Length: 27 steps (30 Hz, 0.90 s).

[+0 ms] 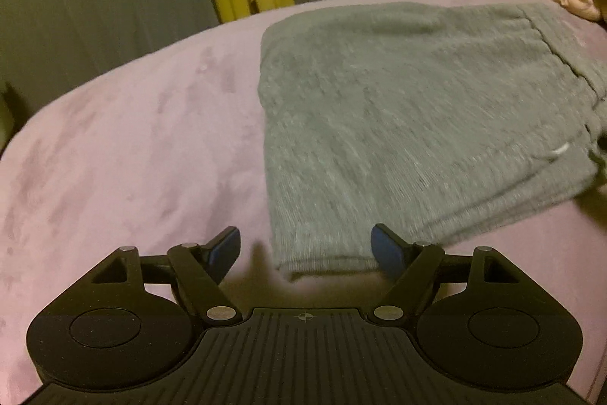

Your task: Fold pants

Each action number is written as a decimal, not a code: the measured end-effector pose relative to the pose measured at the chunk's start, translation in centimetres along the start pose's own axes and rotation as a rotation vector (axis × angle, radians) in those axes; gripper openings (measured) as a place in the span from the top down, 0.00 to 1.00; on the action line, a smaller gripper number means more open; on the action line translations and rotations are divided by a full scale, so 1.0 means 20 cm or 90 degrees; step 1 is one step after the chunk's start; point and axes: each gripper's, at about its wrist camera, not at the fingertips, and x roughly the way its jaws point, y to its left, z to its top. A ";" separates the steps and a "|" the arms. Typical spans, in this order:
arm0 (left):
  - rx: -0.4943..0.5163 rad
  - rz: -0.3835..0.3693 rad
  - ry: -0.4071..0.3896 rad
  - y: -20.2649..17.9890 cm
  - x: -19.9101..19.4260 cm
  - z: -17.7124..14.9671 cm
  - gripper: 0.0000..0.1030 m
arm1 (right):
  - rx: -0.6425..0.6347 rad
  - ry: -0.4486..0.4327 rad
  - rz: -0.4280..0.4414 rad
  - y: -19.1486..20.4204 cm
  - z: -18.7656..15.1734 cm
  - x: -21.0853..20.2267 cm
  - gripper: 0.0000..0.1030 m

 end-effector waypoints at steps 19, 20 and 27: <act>-0.105 0.018 -0.003 0.09 0.02 0.06 0.13 | -0.198 -0.081 0.080 0.35 -0.04 0.19 0.67; -0.109 0.017 -0.005 0.09 0.03 0.06 0.13 | -0.194 -0.082 0.081 0.34 -0.05 0.20 0.67; -0.145 0.005 -0.013 0.09 0.09 0.12 0.13 | -0.192 -0.091 0.077 0.34 -0.07 0.18 0.67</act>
